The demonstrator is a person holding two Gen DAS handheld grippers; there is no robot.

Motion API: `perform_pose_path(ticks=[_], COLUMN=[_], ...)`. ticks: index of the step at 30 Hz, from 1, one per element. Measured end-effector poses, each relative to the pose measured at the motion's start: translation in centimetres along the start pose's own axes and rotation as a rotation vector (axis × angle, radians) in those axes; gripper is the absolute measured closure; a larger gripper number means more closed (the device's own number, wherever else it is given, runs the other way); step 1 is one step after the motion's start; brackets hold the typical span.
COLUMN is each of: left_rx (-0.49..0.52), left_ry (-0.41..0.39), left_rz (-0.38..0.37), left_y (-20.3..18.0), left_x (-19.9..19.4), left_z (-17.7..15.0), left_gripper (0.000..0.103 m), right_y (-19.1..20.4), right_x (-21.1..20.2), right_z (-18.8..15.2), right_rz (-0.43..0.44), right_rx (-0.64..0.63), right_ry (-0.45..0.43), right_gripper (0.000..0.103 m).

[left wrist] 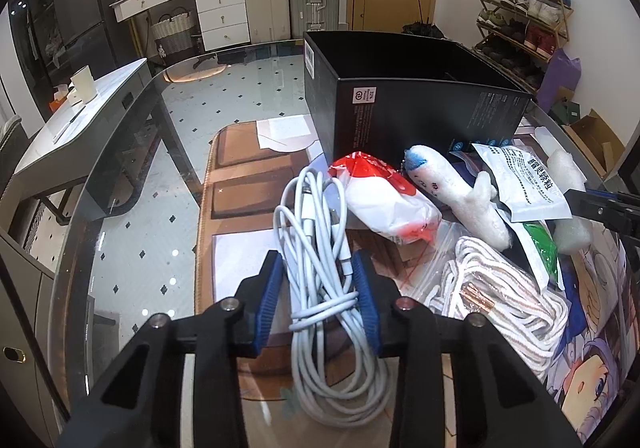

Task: Organize soft objects
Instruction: 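Close the left gripper on the white cable while the right gripper closes on the foam strip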

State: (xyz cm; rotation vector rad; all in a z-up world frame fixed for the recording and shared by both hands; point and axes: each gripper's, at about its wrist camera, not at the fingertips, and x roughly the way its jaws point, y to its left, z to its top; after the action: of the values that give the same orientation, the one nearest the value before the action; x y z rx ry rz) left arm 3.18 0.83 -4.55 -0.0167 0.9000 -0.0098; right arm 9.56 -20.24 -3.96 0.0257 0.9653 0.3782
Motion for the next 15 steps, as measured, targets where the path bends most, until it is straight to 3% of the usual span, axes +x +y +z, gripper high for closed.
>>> perform_pose_path(ticks=[1,15], left_rx=[-0.004,-0.007], left_ry=[-0.001,-0.023], left_rz=[-0.002,-0.001], left_y=[0.1,1.1], left_x=[-0.1,-1.6], left_z=[0.0,-0.9], left_gripper=[0.074,0.076], right_y=[0.2,0.3], right_x=[-0.1,-2.8], right_z=[-0.1,-0.5], right_rz=[-0.007,-0.011], right_rx=[-0.006,-0.036], right_ry=[-0.001,-0.06], right_gripper=[0.074,0.076])
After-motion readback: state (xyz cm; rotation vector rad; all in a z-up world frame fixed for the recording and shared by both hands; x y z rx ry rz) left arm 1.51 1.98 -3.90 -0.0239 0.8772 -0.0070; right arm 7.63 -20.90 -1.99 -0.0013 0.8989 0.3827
